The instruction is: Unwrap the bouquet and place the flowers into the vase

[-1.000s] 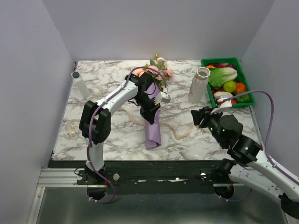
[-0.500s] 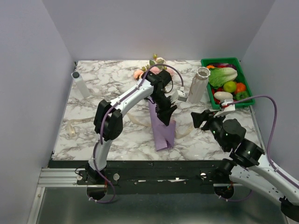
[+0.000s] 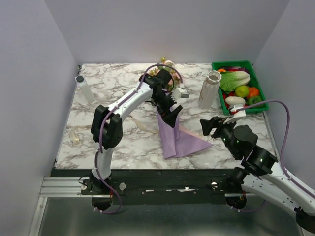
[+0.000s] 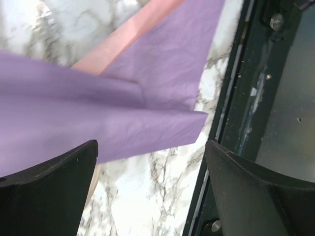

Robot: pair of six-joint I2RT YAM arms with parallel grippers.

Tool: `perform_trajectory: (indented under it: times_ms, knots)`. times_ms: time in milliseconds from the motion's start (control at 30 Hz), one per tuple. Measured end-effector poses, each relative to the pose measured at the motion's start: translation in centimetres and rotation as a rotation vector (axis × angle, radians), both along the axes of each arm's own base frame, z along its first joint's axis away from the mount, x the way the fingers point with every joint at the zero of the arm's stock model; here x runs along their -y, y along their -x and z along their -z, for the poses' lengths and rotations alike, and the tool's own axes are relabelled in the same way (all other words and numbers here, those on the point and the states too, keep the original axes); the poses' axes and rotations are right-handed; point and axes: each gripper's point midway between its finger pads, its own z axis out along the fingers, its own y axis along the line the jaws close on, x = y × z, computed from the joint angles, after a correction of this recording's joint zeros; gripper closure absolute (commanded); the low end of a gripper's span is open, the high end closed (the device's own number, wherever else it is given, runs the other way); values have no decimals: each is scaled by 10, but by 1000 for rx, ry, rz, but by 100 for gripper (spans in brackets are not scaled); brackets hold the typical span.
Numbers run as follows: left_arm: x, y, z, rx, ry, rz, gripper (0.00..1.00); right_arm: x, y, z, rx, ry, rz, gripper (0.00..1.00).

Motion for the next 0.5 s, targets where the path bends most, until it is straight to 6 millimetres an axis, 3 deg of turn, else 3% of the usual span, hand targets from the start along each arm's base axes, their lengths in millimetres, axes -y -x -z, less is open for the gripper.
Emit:
perform_trajectory:
  times_ms: [133,200,367,433,500]
  knots:
    - [-17,-13,-11,68,1,-80,1,-7,-2,9,-16,16,-24,26]
    - [-17,-18,-18,101,13,-109,1,-17,-4,25,-50,22,-45,27]
    - [-33,-38,-31,137,31,-210,1,-52,-10,106,-260,87,-108,29]
    - [-52,-52,-36,148,29,-273,1,-62,-8,139,-350,126,-128,30]
    - [-79,-68,-42,171,19,-353,1,-73,-10,157,-400,132,-151,31]
